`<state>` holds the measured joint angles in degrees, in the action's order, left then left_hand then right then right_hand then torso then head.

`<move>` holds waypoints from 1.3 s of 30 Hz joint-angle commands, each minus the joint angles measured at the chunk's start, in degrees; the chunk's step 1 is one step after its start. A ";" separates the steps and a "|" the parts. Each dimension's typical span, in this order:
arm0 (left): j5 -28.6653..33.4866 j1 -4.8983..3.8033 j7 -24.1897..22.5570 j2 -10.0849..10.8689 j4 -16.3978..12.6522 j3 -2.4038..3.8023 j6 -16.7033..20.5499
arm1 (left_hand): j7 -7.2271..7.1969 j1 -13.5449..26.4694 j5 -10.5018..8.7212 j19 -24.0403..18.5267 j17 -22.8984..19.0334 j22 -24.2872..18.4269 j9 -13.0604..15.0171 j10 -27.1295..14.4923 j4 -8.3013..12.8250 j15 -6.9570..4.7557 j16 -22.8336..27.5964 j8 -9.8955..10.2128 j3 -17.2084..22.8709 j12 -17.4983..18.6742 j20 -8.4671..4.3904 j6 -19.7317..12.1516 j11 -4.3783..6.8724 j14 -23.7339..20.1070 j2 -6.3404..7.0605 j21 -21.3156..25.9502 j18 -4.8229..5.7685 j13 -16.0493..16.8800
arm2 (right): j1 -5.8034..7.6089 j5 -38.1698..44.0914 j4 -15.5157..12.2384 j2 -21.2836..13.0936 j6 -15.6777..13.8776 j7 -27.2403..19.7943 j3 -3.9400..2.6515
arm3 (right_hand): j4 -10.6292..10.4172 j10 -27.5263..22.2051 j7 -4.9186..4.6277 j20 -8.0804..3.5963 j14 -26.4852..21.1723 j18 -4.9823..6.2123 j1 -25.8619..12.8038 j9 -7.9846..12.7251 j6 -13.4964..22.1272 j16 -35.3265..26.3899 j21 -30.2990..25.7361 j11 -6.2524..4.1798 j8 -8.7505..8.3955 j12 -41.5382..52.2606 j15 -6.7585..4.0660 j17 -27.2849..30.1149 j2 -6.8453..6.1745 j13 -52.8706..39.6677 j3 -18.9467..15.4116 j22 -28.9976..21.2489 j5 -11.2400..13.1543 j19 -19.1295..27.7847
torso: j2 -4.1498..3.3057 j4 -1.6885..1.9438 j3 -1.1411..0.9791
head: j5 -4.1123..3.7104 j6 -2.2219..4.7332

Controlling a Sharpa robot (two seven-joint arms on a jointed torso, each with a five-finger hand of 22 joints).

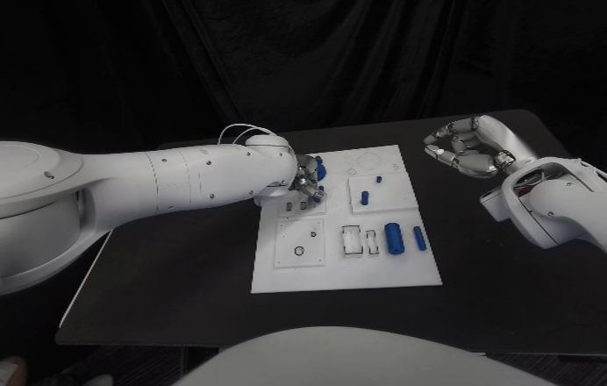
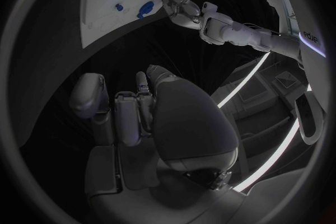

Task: Assemble the parts on the task board

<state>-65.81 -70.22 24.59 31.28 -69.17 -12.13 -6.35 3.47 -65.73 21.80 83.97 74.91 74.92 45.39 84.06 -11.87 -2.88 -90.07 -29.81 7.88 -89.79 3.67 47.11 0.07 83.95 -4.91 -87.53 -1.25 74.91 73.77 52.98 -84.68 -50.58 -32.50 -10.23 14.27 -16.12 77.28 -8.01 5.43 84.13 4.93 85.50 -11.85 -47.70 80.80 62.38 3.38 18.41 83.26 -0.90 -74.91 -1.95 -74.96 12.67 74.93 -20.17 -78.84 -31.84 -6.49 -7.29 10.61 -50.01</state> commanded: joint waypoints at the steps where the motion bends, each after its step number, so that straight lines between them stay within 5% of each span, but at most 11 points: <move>1: 0.05 0.11 -0.97 0.02 -0.18 0.05 -0.25 | -0.07 -0.75 1.30 0.53 15.09 8.09 0.54 5.94 0.82 -0.39 0.07 0.59 1.52 -0.21 -0.43 0.48 0.46 6.05 0.14 0.23 -0.54 15.09 | -0.14 0.29 -0.12 -0.08 0.19 1.24 -0.04 | -0.05 0.44 0.10 0.03 1.64 0.65 0.19 0.04 0.41 0.02 -0.01 -0.09 0.38 0.23 0.23 -6.46 -0.39 -1.27 0.27 7.67 -0.35 -0.30 | -0.02 -0.01 0.01 | 0.08 0.01; 8: 0.05 0.13 -2.15 0.40 -0.57 0.05 1.32 | -0.41 0.83 8.06 0.62 15.09 8.24 2.46 5.94 3.71 -0.79 0.07 3.61 10.57 -0.21 -0.92 3.41 0.83 6.05 2.87 0.42 -0.55 15.09 | -0.15 0.29 -0.13 -0.16 -0.07 1.89 -0.04 | 0.18 0.30 0.14 -0.02 1.56 0.71 0.68 0.05 0.42 -0.20 -0.31 -0.14 0.78 0.16 0.18 -6.24 -0.27 -1.08 0.69 7.60 -1.16 -0.21 | -0.02 0.02 0.02 | -0.01 0.01; 13: 0.05 0.14 -2.61 1.49 -1.78 0.05 2.80 | -0.70 2.08 9.52 0.82 15.09 8.53 3.92 5.94 5.60 -1.07 0.07 4.39 14.90 -0.21 -1.07 4.85 1.15 6.05 4.22 0.40 -0.49 15.09 | -0.15 0.29 -0.18 -0.22 -0.16 2.13 -0.04 | 0.21 0.27 0.15 -0.02 1.56 0.73 0.75 0.04 0.41 -0.19 -0.44 -0.15 0.85 0.14 0.18 -6.24 -0.25 -1.04 0.75 7.56 -1.27 -0.16 | 0.01 -0.01 0.02 | -0.04 0.01; 28: 0.05 0.18 -1.40 9.09 -8.97 0.04 5.38 | -0.82 3.88 7.83 1.23 15.09 8.97 5.51 5.94 8.04 -1.28 0.07 5.74 18.36 -0.21 -1.30 5.81 1.33 6.05 5.58 0.34 -0.40 15.09 | -0.18 0.29 -0.48 -0.71 -0.07 2.51 -0.04 | 0.29 0.08 0.15 -0.03 1.47 0.80 0.91 0.04 0.45 -0.38 -0.76 -0.15 0.97 0.04 0.17 -6.05 -0.27 -0.84 0.86 7.48 -1.50 -0.04 | 0.01 -0.07 0.02 | 0.58 0.01; 39: 0.05 0.95 -1.36 11.36 -9.95 0.03 8.49 | -0.95 5.43 5.13 1.08 15.09 8.74 5.99 5.94 8.04 -1.32 0.07 6.60 18.68 -0.21 -1.34 6.66 1.39 6.05 5.60 0.54 -0.46 15.09 | -0.30 0.29 -0.73 -0.90 0.41 2.88 -0.04 | 0.46 -0.23 0.12 -0.04 1.32 0.84 1.25 0.06 0.58 -0.67 -1.05 -0.14 1.16 -0.13 0.18 -5.78 -0.27 -0.52 1.12 7.40 -1.87 0.10 | -0.03 0.12 0.01 | 1.03 0.01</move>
<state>-65.83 -69.37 23.48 42.64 -78.92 -12.14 -0.25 2.56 -60.57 27.21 83.98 74.95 74.91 51.33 83.92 -4.25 -3.69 -90.07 -23.50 26.07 -89.79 2.85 53.36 1.03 83.94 0.87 -87.31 -1.24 74.90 73.62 52.99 -85.23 -51.40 -32.46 -8.45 14.27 -15.71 77.28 -7.80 5.43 84.13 4.93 86.34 -11.85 -47.49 80.52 61.56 3.38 19.25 83.26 -0.90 -74.91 -2.33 -74.96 13.39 74.91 -21.74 -78.83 -31.84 -6.42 -7.27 11.60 -50.00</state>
